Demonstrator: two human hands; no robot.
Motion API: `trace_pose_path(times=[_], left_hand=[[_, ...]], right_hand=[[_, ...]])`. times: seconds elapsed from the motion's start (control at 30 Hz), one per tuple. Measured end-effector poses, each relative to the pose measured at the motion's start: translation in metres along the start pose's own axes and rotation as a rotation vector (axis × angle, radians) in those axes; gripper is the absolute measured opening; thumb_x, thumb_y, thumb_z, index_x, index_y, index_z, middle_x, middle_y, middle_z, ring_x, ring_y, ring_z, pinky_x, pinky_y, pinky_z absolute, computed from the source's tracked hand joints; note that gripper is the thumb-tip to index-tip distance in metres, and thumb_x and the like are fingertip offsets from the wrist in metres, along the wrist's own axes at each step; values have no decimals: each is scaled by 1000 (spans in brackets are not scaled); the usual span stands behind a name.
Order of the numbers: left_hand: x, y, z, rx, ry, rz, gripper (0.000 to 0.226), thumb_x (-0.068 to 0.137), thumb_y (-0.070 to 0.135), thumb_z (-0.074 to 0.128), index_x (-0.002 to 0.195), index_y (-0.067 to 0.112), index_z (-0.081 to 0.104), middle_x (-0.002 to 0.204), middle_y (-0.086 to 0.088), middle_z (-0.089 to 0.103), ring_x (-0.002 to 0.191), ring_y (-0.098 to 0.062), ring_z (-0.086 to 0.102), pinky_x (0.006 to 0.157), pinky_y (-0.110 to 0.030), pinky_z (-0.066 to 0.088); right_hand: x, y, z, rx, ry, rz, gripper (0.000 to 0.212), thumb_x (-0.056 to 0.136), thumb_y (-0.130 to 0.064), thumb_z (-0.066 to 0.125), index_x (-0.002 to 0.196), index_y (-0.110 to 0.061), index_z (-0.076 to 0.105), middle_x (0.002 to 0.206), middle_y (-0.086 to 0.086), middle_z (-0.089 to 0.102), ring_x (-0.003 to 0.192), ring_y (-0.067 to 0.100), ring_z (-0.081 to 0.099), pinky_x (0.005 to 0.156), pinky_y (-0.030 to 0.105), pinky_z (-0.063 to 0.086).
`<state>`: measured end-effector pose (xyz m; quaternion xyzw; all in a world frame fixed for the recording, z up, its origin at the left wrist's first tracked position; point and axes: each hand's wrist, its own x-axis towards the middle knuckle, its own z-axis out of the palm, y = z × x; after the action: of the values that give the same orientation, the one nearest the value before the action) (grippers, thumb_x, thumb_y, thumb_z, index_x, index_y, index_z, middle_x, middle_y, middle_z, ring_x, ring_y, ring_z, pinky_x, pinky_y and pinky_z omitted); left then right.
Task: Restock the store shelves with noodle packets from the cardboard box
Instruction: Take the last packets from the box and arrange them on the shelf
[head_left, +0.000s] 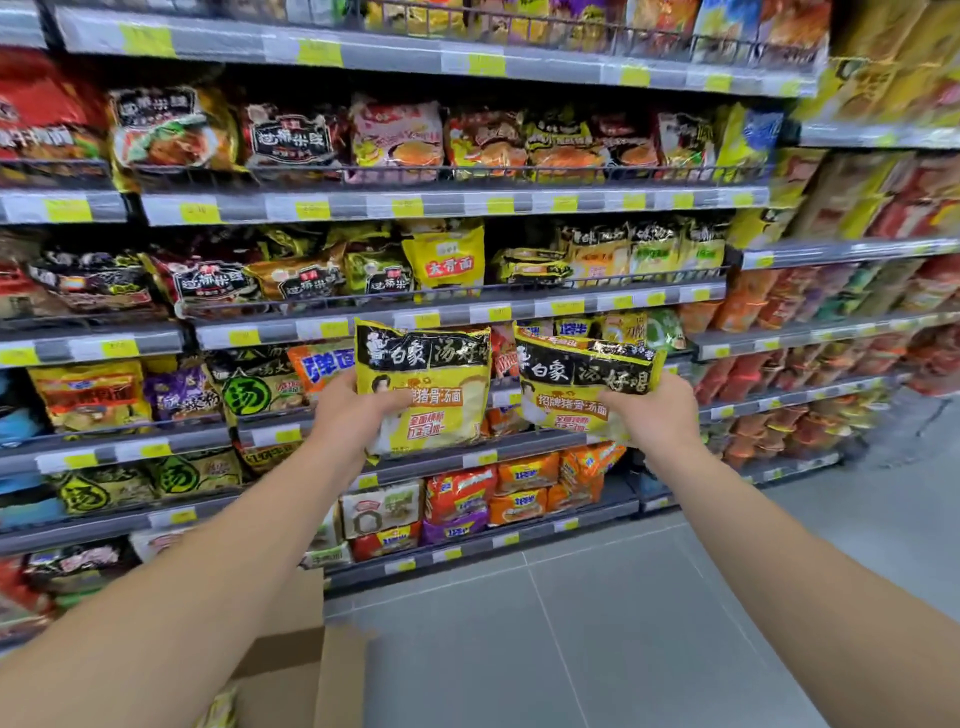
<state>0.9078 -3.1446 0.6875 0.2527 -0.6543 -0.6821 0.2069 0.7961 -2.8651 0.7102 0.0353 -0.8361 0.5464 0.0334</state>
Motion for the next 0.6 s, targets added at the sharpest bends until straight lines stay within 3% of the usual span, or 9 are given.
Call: trace_pose_path(times=[0.1, 0.17, 0.27, 0.37, 0.4, 0.47, 0.53, 0.6], left_hand=[[18, 7, 21, -2, 33, -15, 99, 78, 17, 80, 153, 11, 16, 158, -9, 25, 138, -32, 36, 112, -49, 31], [38, 13, 37, -19, 24, -12, 102, 74, 18, 83, 153, 13, 18, 156, -7, 30, 136, -31, 40, 112, -51, 32], [79, 18, 64, -72, -19, 16, 91, 74, 16, 82, 148, 10, 30, 134, 8, 45, 116, -19, 50, 106, -42, 38], [118, 24, 81, -64, -13, -5, 75, 80, 11, 78, 143, 12, 38, 132, 8, 49, 113, -19, 53, 102, -39, 40], [135, 24, 85, -64, -11, -6, 71, 78, 12, 79, 139, 15, 43, 134, 4, 53, 113, -22, 56, 102, -42, 42], [167, 30, 93, -82, -22, -38, 87, 70, 16, 85, 144, 16, 39, 138, -2, 53, 117, -28, 57, 104, -49, 43], [195, 35, 100, -93, -59, -42, 104, 64, 21, 88, 150, 16, 29, 149, -7, 44, 126, -32, 50, 108, -53, 37], [222, 38, 107, -127, -24, -46, 102, 75, 13, 81, 154, 15, 17, 156, -8, 31, 132, -32, 43, 109, -52, 35]], right_hand=[[35, 7, -7, -21, 7, -9, 18, 83, -15, 76, 98, -12, 67, 87, -3, 68, 84, 22, 65, 68, 30, 48], [66, 11, -3, -46, 32, 9, 30, 82, -21, 77, 107, -10, 63, 100, 4, 68, 91, 27, 64, 74, 38, 52], [115, 13, 7, -57, 52, 14, 32, 83, -22, 77, 108, -12, 60, 102, 4, 66, 95, 29, 63, 80, 43, 53], [153, 12, 20, -62, 30, -18, 43, 85, -20, 75, 124, -14, 56, 96, 1, 62, 86, 26, 62, 68, 36, 49], [170, 12, 26, -82, 28, -17, 55, 85, -24, 76, 133, -11, 51, 104, 4, 65, 83, 24, 61, 65, 35, 50], [203, 10, 36, -123, 24, -20, 67, 82, -30, 77, 139, -12, 47, 122, 11, 65, 81, 20, 59, 64, 34, 52], [234, 5, 45, -146, 24, -10, 53, 83, -27, 77, 129, -11, 56, 108, 12, 69, 68, 18, 61, 56, 31, 51], [262, 2, 56, -159, 17, -27, 27, 83, -22, 77, 105, -11, 64, 85, 7, 70, 65, 20, 64, 57, 37, 56]])
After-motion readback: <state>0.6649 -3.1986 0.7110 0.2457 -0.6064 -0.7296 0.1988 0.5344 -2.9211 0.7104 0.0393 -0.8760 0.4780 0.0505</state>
